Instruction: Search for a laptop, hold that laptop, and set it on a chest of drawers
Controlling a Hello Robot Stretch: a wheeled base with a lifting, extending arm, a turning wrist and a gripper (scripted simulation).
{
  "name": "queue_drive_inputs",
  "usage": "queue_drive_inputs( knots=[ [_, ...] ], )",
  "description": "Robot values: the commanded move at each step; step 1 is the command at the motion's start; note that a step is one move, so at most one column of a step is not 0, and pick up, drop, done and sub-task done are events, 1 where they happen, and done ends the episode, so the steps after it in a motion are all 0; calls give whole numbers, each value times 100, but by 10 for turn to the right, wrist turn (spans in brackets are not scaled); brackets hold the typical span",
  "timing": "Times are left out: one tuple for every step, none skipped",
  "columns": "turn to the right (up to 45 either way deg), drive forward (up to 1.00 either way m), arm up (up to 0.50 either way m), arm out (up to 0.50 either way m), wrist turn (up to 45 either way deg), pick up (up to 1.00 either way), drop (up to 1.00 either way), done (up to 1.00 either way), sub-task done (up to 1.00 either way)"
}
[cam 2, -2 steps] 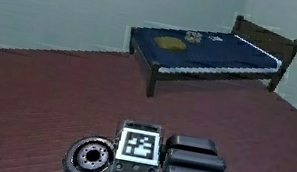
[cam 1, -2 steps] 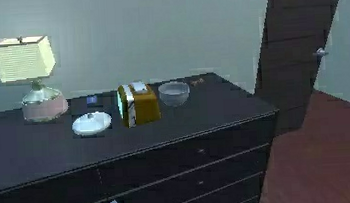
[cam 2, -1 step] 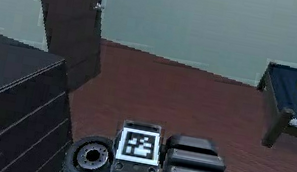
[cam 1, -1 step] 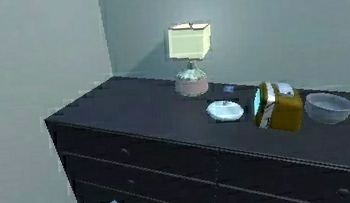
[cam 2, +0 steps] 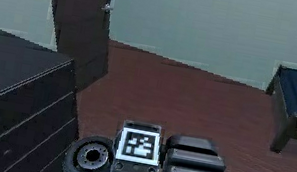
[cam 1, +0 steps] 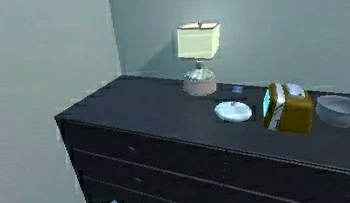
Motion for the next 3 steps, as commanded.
queue_drive_inputs(
  knots=[
    [420, 0, 0, 0, 0, 0, 0, 0, 0],
    [-360, 0, 0, 0, 0, 0, 0, 0, 0],
    [360, 0, 0, 0, 0, 0, 0, 0, 0]
  ],
)
